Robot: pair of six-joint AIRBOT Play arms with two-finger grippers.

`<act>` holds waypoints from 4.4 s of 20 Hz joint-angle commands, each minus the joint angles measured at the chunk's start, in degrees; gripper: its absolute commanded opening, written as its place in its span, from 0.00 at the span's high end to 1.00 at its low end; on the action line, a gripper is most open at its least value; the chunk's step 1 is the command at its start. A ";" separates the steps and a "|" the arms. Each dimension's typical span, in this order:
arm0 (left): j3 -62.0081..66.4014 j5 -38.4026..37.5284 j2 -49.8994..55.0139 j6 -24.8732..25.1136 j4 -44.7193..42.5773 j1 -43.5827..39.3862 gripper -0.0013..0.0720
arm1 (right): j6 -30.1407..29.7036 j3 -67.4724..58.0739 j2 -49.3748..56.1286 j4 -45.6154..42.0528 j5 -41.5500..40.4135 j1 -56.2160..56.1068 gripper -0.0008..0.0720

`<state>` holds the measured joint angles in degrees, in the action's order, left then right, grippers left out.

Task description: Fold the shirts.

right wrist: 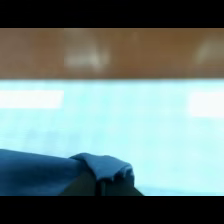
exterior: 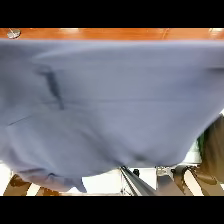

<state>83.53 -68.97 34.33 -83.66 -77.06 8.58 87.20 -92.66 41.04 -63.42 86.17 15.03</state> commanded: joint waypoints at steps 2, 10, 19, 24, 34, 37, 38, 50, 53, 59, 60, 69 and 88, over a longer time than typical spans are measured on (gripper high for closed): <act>-15.28 13.09 8.57 -0.42 5.55 -0.76 0.94 | -4.48 16.59 5.66 4.96 -7.91 -0.02 0.95; -16.79 33.59 36.52 -8.83 7.26 -7.45 0.94 | -7.45 13.07 38.58 5.11 -28.79 -4.61 0.95; -14.58 27.76 47.08 -12.81 7.61 -7.39 0.94 | -6.43 -3.76 59.08 9.49 -17.64 -4.66 0.95; -15.74 14.78 46.60 -4.63 7.19 -6.58 0.94 | -8.55 -2.56 58.75 5.95 -5.68 -2.95 0.95; -19.74 0.76 48.41 -4.50 5.88 -4.02 0.01 | -6.25 9.27 58.05 2.84 -4.00 -4.35 0.14; -18.58 -4.79 46.56 -4.22 5.07 -0.79 0.03 | -6.23 9.29 54.45 1.66 -2.58 -2.03 0.14; -18.93 -5.25 45.11 -4.24 5.05 0.57 0.03 | -6.23 9.35 52.83 -0.15 -1.86 -0.92 0.14; -55.43 -2.34 21.99 1.40 17.59 16.92 0.03 | -12.85 56.61 18.58 20.74 -22.51 7.93 0.14; -59.52 -1.33 21.18 5.66 24.81 17.77 0.03 | -14.10 58.99 17.38 20.46 -21.44 3.87 0.14; -65.77 5.38 21.18 6.56 28.09 14.19 0.03 | -14.05 58.97 17.35 26.95 -22.49 0.48 0.14; -66.42 6.95 21.18 6.51 28.26 12.79 0.03 | -14.03 58.93 17.35 27.80 -22.80 0.74 0.14; -65.59 6.49 21.14 17.03 37.53 6.80 0.94 | -10.01 58.97 17.35 9.42 -12.74 17.84 0.14; -65.16 6.40 21.16 16.98 37.70 6.75 0.94 | -10.47 63.73 28.04 15.63 -17.22 10.82 0.19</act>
<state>18.33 -62.65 55.51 -66.70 -39.38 15.35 78.59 -27.77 66.54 -53.32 71.53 26.65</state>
